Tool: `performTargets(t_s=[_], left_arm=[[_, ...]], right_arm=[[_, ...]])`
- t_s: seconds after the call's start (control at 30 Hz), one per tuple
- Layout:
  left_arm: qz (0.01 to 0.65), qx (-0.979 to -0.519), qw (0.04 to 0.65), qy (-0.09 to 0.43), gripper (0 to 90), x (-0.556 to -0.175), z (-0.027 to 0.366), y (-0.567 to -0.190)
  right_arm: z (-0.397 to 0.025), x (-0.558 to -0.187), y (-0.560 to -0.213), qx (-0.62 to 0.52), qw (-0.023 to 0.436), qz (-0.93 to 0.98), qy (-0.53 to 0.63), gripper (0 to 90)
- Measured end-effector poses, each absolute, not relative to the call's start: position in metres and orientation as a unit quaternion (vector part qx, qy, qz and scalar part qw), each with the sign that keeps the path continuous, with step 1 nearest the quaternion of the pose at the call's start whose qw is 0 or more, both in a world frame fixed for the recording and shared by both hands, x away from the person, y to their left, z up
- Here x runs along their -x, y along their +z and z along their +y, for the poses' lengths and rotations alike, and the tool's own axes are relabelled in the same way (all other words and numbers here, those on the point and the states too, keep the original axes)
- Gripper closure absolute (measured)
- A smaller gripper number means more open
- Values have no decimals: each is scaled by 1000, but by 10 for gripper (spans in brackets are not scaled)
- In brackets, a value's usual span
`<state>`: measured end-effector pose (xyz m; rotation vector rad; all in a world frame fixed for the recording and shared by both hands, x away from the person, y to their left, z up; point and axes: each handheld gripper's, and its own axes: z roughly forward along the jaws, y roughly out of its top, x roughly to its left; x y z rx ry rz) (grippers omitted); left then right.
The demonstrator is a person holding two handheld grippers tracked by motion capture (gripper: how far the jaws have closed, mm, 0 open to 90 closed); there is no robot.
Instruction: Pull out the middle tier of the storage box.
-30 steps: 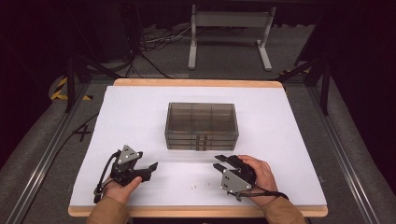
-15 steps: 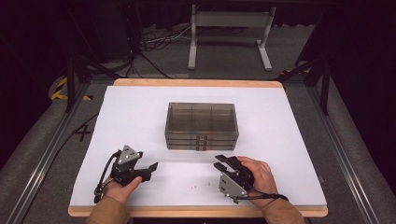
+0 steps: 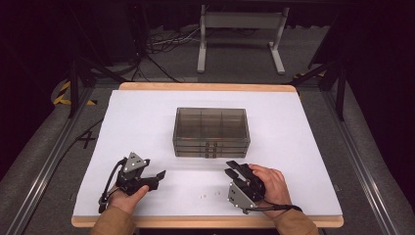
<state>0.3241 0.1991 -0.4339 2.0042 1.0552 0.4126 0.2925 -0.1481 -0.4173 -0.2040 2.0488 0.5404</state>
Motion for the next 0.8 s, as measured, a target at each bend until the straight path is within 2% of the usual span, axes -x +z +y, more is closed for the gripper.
performTargets(t_s=[0.8], left_arm=[[423, -792, 410, 159, 288, -324, 200, -435]], right_arm=[[-129, -293, -415, 78, 512, 832, 197, 679]])
